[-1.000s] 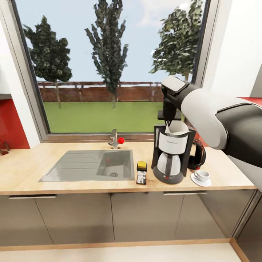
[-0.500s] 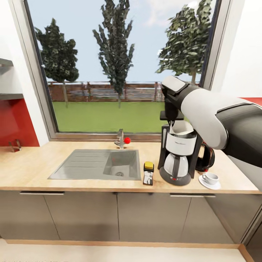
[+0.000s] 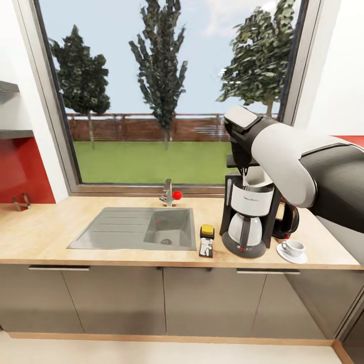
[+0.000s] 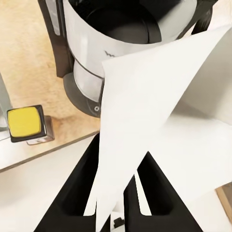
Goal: Set up a coffee station on the kitchen countertop: keep the coffee maker on the countertop, move the bottle of coffee from the kitchen shelf to the counter next to the coffee maker, place a paper coffee filter on top of the coffee maker, put the saucer next to the coffee maker with the coffee cup on the saucer, and place the electric kettle next to the coffee maker.
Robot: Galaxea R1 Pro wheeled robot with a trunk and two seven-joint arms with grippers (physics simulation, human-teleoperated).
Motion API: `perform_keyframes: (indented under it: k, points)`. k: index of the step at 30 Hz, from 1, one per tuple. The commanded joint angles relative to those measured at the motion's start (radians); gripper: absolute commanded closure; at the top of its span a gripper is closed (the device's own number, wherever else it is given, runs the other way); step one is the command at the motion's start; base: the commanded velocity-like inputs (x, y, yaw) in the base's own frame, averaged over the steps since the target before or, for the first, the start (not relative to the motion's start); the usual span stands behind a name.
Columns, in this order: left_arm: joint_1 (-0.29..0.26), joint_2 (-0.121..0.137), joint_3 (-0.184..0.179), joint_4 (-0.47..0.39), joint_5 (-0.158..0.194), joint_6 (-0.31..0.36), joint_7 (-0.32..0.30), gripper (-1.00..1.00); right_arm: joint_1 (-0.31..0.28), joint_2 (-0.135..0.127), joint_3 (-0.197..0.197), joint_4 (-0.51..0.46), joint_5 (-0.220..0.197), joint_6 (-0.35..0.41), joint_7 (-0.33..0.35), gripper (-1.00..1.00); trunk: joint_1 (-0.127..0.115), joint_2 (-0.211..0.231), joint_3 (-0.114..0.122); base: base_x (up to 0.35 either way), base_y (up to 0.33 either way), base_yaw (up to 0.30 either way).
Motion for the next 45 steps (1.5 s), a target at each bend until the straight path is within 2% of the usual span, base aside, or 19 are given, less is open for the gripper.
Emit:
perform_keyframes:
  k: [1,10,19,30,34,45]
  points:
    - [0.001,0.001,-0.009,-0.002,0.005,-0.001,0.005,-1.0,-0.001,0.0,0.009,0.001,-0.011,0.006,-0.005,1.0,0.0,0.0,0.0,0.0,0.0,-0.044]
    - [0.001,0.001,-0.009,-0.002,0.005,-0.001,0.005,-1.0,0.0,0.0,0.01,0.001,0.029,0.006,0.009,1.0,0.0,0.0,0.0,0.0,0.0,-0.193]
    - [0.001,0.001,-0.009,-0.002,0.005,-0.001,0.005,-1.0,0.001,0.0,0.01,0.001,0.034,0.006,0.012,1.0,0.0,0.0,0.0,0.01,0.009,-0.041]
    - [0.001,0.001,-0.009,0.001,0.005,0.001,0.005,-1.0,0.001,0.0,0.01,0.001,0.038,0.006,0.012,1.0,0.0,0.0,0.0,0.18,0.123,-0.001]
    - [0.001,0.001,-0.009,0.003,0.002,0.0,0.005,-1.0,0.001,0.0,0.01,0.001,0.065,0.006,0.012,1.0,0.0,0.0,0.0,0.023,0.01,0.0]
    - [0.001,0.001,-0.013,0.004,-0.001,0.0,0.005,-1.0,0.001,0.0,0.01,0.001,0.075,0.006,0.012,1.0,0.0,0.0,0.0,0.08,0.001,0.0]
